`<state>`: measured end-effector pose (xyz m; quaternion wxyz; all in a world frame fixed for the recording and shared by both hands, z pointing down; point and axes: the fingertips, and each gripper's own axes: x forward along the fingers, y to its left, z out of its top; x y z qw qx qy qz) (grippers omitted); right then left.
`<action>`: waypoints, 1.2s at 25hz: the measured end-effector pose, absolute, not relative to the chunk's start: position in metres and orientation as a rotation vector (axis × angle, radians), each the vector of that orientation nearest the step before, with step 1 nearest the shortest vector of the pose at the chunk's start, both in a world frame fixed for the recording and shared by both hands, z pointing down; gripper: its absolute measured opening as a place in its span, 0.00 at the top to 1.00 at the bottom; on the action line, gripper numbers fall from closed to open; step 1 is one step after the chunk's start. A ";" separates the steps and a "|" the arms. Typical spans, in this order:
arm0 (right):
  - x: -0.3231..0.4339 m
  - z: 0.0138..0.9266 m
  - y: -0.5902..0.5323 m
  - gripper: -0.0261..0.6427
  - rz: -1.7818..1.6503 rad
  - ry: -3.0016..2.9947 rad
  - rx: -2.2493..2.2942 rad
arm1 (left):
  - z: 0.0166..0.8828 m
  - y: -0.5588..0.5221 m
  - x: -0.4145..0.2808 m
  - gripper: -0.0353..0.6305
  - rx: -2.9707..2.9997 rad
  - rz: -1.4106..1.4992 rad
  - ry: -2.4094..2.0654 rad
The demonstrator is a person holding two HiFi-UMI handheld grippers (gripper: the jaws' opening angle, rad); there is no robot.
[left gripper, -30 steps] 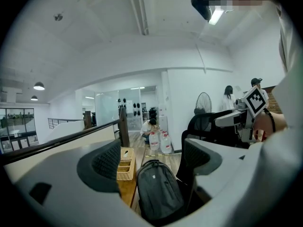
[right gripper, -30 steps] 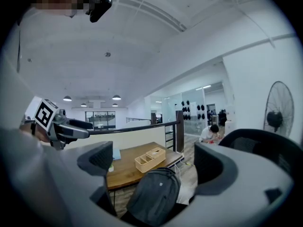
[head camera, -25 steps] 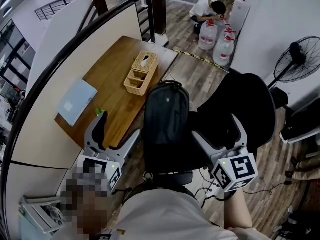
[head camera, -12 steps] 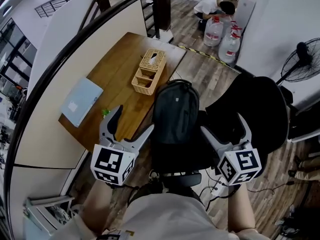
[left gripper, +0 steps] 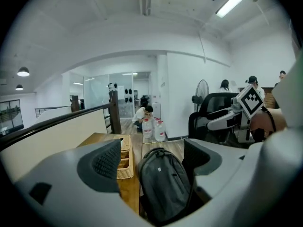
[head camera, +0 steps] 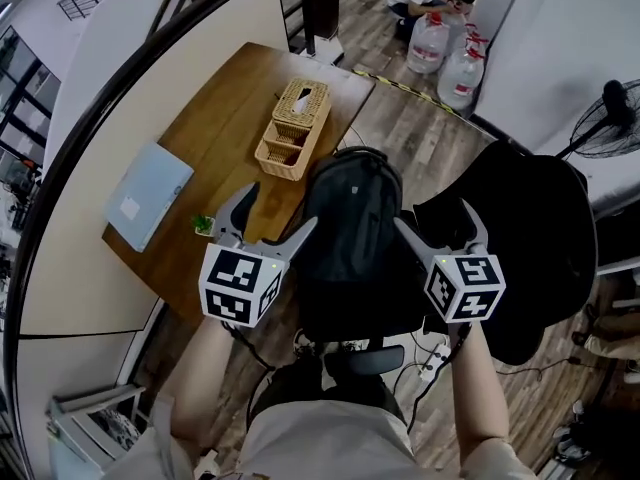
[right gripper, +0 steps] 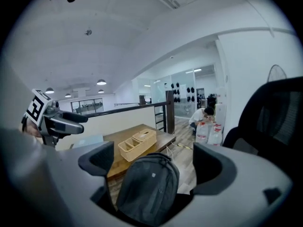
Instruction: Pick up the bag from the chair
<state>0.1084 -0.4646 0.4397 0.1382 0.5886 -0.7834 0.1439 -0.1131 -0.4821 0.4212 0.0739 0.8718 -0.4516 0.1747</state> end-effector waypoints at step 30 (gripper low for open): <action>0.132 0.796 -0.596 0.35 0.890 -1.987 1.611 | 0.765 -0.621 -0.083 0.37 2.314 0.876 -1.170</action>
